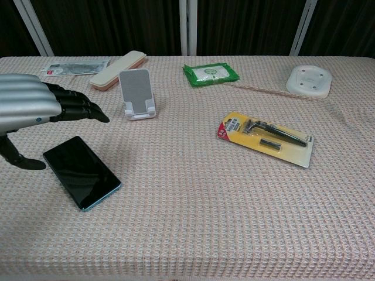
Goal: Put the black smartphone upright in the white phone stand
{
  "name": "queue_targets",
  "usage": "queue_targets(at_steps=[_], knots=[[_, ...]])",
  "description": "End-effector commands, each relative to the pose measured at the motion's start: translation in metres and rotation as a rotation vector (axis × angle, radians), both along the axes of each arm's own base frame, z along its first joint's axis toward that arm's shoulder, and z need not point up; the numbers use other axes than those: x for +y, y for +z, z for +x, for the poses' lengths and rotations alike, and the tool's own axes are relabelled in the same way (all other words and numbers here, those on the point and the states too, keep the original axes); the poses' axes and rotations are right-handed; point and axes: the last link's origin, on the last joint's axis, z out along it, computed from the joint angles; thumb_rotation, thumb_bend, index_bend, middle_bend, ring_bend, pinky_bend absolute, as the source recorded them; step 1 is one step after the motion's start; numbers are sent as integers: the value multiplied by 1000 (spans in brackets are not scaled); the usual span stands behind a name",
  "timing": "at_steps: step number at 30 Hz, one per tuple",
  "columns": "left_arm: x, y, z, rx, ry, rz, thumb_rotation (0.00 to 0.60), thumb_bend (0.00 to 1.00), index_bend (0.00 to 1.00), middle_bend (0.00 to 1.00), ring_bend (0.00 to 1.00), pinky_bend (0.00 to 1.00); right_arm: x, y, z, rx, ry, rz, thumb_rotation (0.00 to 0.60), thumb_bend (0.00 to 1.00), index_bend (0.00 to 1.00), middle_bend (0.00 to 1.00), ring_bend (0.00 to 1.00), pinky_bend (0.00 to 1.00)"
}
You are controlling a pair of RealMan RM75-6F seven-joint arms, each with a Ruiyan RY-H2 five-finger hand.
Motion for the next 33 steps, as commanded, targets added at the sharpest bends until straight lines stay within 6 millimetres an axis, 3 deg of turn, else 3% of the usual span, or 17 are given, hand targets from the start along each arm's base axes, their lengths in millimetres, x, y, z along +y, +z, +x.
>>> queue_targets(at_steps=[1,15,33], knots=[[7,-8,-4,42,23,-13,600,163,93,101,99,241,1,2,1,1,1,-4,600,239,0,0,0,0],[12,-19,-24,119,91,-42,600,164,99,101,98,241,4,-1,-1,-4,-3,6,600,239,0,0,0,0],[20,-33,-26,96,20,-47,600,162,140,104,99,241,3,-3,0,7,-8,28,600,270,0,0,0,0]])
